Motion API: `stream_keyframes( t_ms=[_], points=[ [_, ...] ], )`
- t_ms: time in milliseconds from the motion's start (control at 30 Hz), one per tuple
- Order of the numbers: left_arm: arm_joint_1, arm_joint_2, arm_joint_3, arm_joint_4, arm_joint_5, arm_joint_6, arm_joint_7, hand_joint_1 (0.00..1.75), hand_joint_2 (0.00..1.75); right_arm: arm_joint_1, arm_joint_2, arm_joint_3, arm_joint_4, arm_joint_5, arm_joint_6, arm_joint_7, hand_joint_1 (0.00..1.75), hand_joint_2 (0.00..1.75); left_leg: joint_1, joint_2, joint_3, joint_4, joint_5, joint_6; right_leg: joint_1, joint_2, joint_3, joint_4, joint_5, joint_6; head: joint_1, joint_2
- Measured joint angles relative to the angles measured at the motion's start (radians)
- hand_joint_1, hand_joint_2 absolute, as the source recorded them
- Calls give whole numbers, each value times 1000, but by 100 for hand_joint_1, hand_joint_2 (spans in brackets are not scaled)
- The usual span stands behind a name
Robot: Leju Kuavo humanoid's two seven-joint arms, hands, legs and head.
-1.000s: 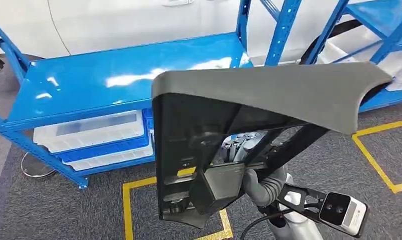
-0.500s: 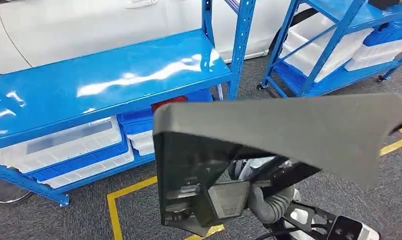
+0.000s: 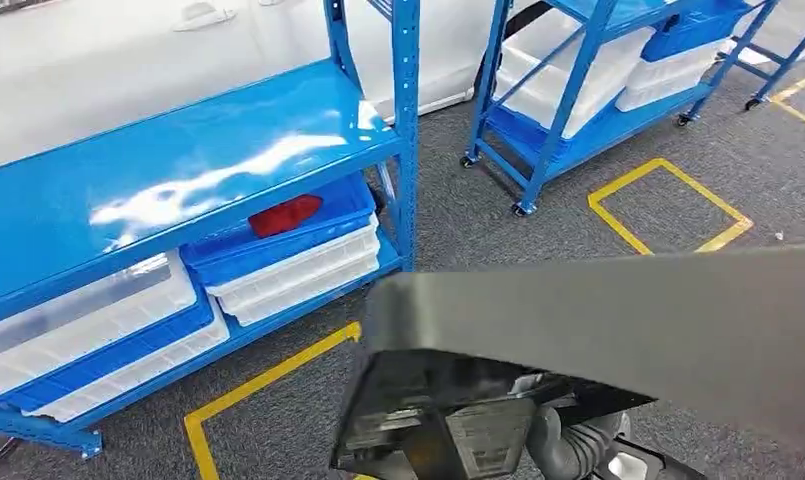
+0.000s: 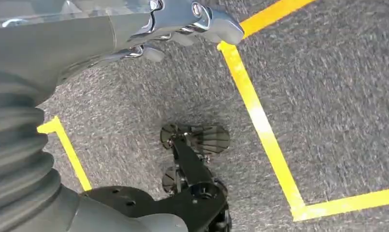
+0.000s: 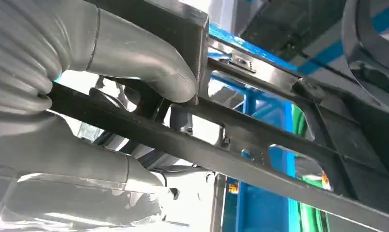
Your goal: Take the parts from the cabinet and place them on the table.
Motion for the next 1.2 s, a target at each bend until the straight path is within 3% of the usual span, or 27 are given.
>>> stream_keyframes(
  t_ms=[33,67,100,167,200,233,300,333,367,400,467,533,567,600,667,700,733,767,800,833,867,900,1033,1067,1100,1133,1200],
  points=[
    [-2,0,0,0,1,2,-3,0,175,0,-3,-3,-2,-11,9,0,175,175,4,-5,-5,2,-9,-6,-12,11,4,-8,7,-11,-1,0],
    [-4,-1,0,0,4,2,-9,0,175,-3,-3,-6,-3,-22,20,0,175,175,7,-55,-13,33,-37,-9,-12,19,2,-9,10,-16,-1,0],
    [-3,-1,1,0,9,3,-12,0,175,-6,-3,-8,-2,-31,32,0,175,175,9,-87,-40,97,-79,-10,-10,27,-1,-9,12,-20,-3,0],
    [-2,0,4,0,17,7,-18,0,175,-9,-3,-15,5,-47,56,0,175,175,7,-115,-121,277,-157,-11,-5,50,-5,-9,15,-26,-3,0],
    [-1,1,5,0,20,10,-19,0,175,-10,-3,-20,10,-53,66,0,175,175,7,-116,-147,331,-168,-10,-1,63,-6,-9,16,-27,-3,0],
    [0,1,5,0,21,11,-20,0,175,-11,-3,-25,15,-57,75,0,175,175,6,-117,-151,334,-152,-6,2,76,-5,-8,17,-27,-2,0],
    [-1,0,5,0,21,15,-21,0,175,-23,-2,-35,26,-64,89,0,175,175,5,-124,-95,204,-66,6,7,104,-2,-7,18,-27,-3,0],
    [-2,0,5,0,21,15,-23,0,175,-29,-1,-40,30,-68,96,0,175,175,3,-144,-51,109,-19,15,9,114,0,-6,18,-27,-3,0],
    [-1,5,6,0,21,15,-27,0,175,-35,-1,-45,35,-69,106,0,175,175,2,-207,-21,32,0,28,5,124,-1,-6,19,-25,-1,0],
    [0,4,6,0,19,13,-29,0,175,-43,0,-51,40,-69,112,0,175,175,5,-222,-17,15,-1,31,10,134,-7,-2,22,-18,1,0],
    [-8,6,6,0,16,7,-32,0,175,-44,6,-59,47,-56,115,0,175,175,-3,-205,-16,12,-4,29,-3,156,-18,-5,29,-4,-1,0],
    [-10,8,6,0,5,-4,-32,0,175,-45,13,-59,48,-31,97,0,175,175,5,-180,-7,-8,9,37,2,173,-20,-9,35,10,-2,0],
    [-12,8,6,0,-2,-8,-32,0,175,-43,14,-58,48,-19,83,0,175,175,6,-162,-2,-17,15,43,4,120,-29,11,18,8,-1,0],
    [-13,8,6,0,-4,-10,-32,0,175,-47,14,-56,48,-13,75,0,175,175,5,-149,-2,-20,16,47,5,76,-57,66,-21,10,2,0],
    [-10,9,6,0,-12,-15,-29,0,175,-49,18,-50,55,2,34,0,175,175,2,-119,-3,-19,15,48,0,46,-139,234,-98,20,4,0],
    [-10,9,6,0,-13,-15,-29,0,175,-49,18,-47,61,6,24,0,175,175,1,-104,-5,-19,15,48,-4,44,-168,297,-116,24,5,0],
    [-11,9,6,0,-13,-15,-28,0,175,-49,19,-43,67,7,19,0,175,175,1,-91,-5,-18,14,48,-7,42,-176,312,-110,28,4,0],
    [-13,9,6,0,-13,-15,-26,0,175,-51,19,-40,73,10,14,0,175,175,1,-77,-4,-18,13,46,-9,38,-156,277,-83,30,5,0],
    [-16,9,6,0,-13,-15,-25,0,175,-60,19,-37,80,15,8,0,175,175,1,-65,-4,-16,11,43,-12,30,-110,191,-39,31,5,0],
    [-19,9,6,0,-12,-15,-21,0,175,-72,19,-33,88,21,3,0,175,175,1,-55,-3,-12,8,40,-13,13,-54,91,2,30,5,0],
    [-21,9,6,0,-11,-16,-19,0,175,-86,19,-29,97,24,-8,2,175,175,0,-45,-2,-6,3,33,-12,-25,-5,0,17,26,5,0],
    [-23,9,7,0,-8,-16,-19,0,175,-97,19,-26,105,24,-17,2,175,175,-8,-38,-3,-5,-1,26,-1,-37,-4,0,10,16,3,0],
    [-27,11,11,0,-3,-18,-13,0,175,-118,21,-18,129,19,-60,3,175,175,-5,-7,3,-6,-4,4,1,5,-15,-5,15,-8,4,0],
    [-28,11,11,0,-2,-14,-10,0,175,-121,21,-14,132,19,-69,3,175,175,0,-32,-2,4,-16,-5,-7,13,-13,-10,21,-15,3,0],
    [-28,11,12,0,-2,-12,-10,0,175,-130,21,-10,138,17,-79,3,175,175,2,-81,-17,44,-49,-7,-6,22,-14,-10,22,-20,3,0],
    [-26,11,13,0,-1,-8,-10,0,175,-138,22,-5,144,17,-84,3,175,175,3,-107,-55,128,-99,-7,-5,31,-16,-10,23,-24,2,0],
    [-23,13,19,0,0,-3,-8,0,175,-141,22,-1,156,17,-87,3,175,175,2,-118,-136,303,-170,-8,0,52,-18,-10,24,-27,1,0]
  ],
)
